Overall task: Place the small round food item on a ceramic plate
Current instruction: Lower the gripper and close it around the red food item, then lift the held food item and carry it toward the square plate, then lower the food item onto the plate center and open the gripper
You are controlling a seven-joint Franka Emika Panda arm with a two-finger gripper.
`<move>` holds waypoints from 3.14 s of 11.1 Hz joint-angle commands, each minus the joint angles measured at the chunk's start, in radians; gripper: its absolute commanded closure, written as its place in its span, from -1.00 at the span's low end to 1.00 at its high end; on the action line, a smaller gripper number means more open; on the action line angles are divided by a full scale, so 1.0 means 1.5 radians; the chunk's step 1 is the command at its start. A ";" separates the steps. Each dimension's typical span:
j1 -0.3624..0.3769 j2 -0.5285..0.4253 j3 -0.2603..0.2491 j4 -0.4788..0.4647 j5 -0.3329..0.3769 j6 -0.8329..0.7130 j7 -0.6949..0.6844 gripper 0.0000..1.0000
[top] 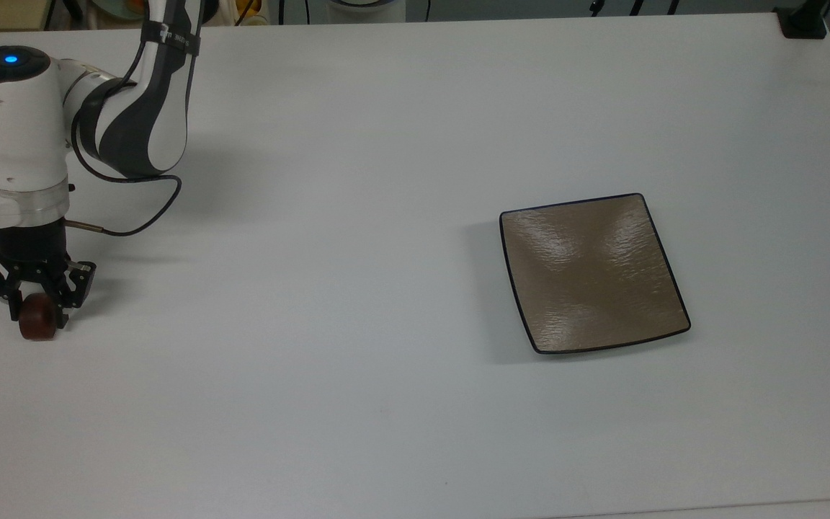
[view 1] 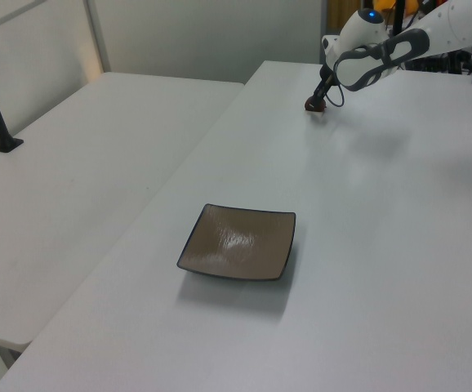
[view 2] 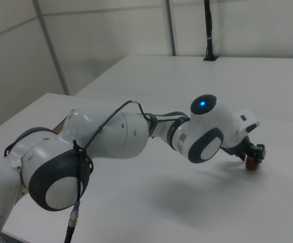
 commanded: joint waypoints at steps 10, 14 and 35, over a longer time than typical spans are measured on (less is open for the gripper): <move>0.037 -0.139 0.006 -0.049 0.016 -0.054 -0.005 0.51; 0.097 -0.309 0.008 -0.062 0.017 -0.296 0.042 0.50; 0.529 -0.273 0.059 -0.157 -0.132 -0.154 0.484 0.50</move>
